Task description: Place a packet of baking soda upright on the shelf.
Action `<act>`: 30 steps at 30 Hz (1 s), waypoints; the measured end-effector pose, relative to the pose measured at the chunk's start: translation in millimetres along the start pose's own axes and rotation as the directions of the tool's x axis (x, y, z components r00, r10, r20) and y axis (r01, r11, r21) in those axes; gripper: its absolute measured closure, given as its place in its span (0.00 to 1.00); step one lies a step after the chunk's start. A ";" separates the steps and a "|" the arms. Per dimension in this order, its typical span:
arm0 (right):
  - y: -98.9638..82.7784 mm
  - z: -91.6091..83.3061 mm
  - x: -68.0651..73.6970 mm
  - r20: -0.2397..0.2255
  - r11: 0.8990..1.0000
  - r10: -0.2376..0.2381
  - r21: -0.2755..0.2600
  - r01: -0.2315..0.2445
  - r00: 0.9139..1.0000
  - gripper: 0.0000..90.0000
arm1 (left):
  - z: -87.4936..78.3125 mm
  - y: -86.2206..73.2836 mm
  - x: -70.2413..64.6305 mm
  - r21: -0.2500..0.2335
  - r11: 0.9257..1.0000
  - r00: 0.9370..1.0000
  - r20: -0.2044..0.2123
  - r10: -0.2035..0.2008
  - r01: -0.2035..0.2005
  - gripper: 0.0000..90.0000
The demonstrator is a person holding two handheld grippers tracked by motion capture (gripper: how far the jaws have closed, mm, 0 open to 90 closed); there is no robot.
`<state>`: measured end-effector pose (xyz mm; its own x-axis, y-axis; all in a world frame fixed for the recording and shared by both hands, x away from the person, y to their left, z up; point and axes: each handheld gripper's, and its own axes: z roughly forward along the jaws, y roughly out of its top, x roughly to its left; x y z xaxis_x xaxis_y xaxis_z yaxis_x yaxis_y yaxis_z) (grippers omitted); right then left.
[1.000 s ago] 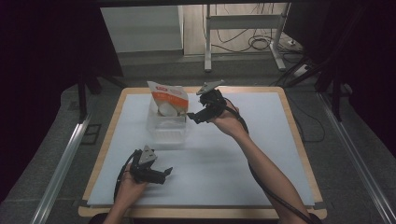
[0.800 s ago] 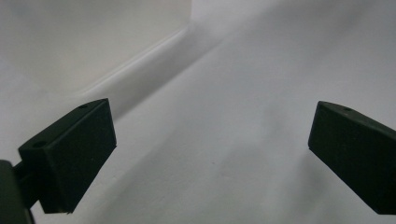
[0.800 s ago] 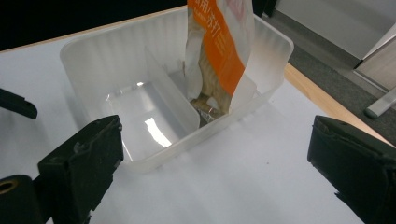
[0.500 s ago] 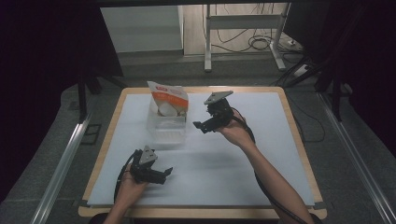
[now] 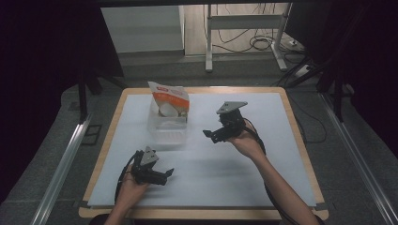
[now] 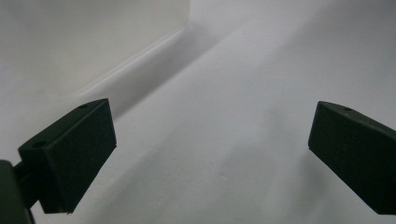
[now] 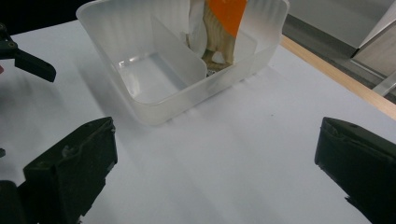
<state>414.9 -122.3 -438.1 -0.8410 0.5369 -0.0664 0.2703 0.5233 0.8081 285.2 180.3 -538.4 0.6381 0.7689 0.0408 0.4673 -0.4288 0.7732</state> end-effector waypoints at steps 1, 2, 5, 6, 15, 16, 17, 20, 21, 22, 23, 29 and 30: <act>0.0 0.0 0.0 0.000 1.000 0.000 0.000 0.000 1.000 0.00 | -0.1 0.0 0.1 0.000 1.000 1.000 0.000 0.000 0.000 0.01; -2.6 -3.3 0.8 0.004 1.000 -0.001 -0.002 0.001 1.000 0.00 | -0.1 -0.1 0.2 -0.001 1.000 1.000 -0.001 0.000 0.000 0.01; -5.4 -7.2 1.9 0.005 1.000 0.003 0.001 -0.003 1.000 0.00 | -0.7 -0.2 0.6 -0.002 1.000 1.000 -0.001 -0.002 0.002 0.01; -8.2 -11.4 3.0 0.006 1.000 0.000 0.000 0.000 1.000 0.00 | -0.9 -0.3 0.7 -0.002 1.000 1.000 -0.001 -0.001 0.001 0.01; -17.7 -29.1 5.0 0.022 1.000 -0.001 0.002 0.001 1.000 0.00 | -1.1 -0.2 0.1 -0.002 1.000 1.000 0.000 0.005 -0.005 0.01; -18.9 -31.0 5.1 0.024 1.000 0.001 0.000 -0.001 1.000 0.00 | -1.1 -0.3 0.1 -0.002 1.000 1.000 0.000 0.005 -0.005 0.01; -20.4 -33.0 5.3 0.025 1.000 0.002 0.001 -0.002 1.000 0.00 | -1.2 -0.3 0.2 -0.002 1.000 1.000 -0.001 0.004 -0.004 0.01; -27.9 -41.1 6.6 0.031 1.000 0.007 0.004 -0.007 1.000 0.00 | -1.5 -0.5 0.5 -0.004 1.000 1.000 -0.001 0.001 -0.001 0.01; -27.9 -41.1 6.6 0.031 1.000 0.007 0.004 -0.007 1.000 0.00 | -1.6 -0.5 0.6 -0.004 1.000 1.000 -0.002 0.001 -0.001 0.01; -30.3 -43.2 6.8 0.036 1.000 0.006 0.004 -0.006 0.999 0.00 | -1.5 -0.6 0.4 -0.004 1.000 1.000 -0.001 -0.002 0.002 0.01; -35.9 -47.6 7.0 0.046 1.000 0.008 0.004 -0.009 0.999 0.00 | -1.6 -0.5 0.5 -0.004 1.000 1.000 0.000 0.000 0.000 0.01; -55.7 -60.7 5.7 0.072 0.999 0.033 0.002 -0.034 0.997 0.00 | -1.3 -0.2 0.0 -0.005 1.000 1.000 -0.002 0.002 -0.002 0.01; -59.1 -62.7 5.3 0.076 0.999 0.036 -0.002 -0.036 0.996 0.00 | -1.4 -0.2 0.0 -0.004 1.000 1.000 -0.003 0.002 -0.002 0.01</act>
<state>365.1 -191.9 -449.5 -0.7927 0.6041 -0.0819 0.2991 0.5025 0.8112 284.2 181.0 -537.7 0.6370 0.7696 0.0440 0.4636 -0.4281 0.7758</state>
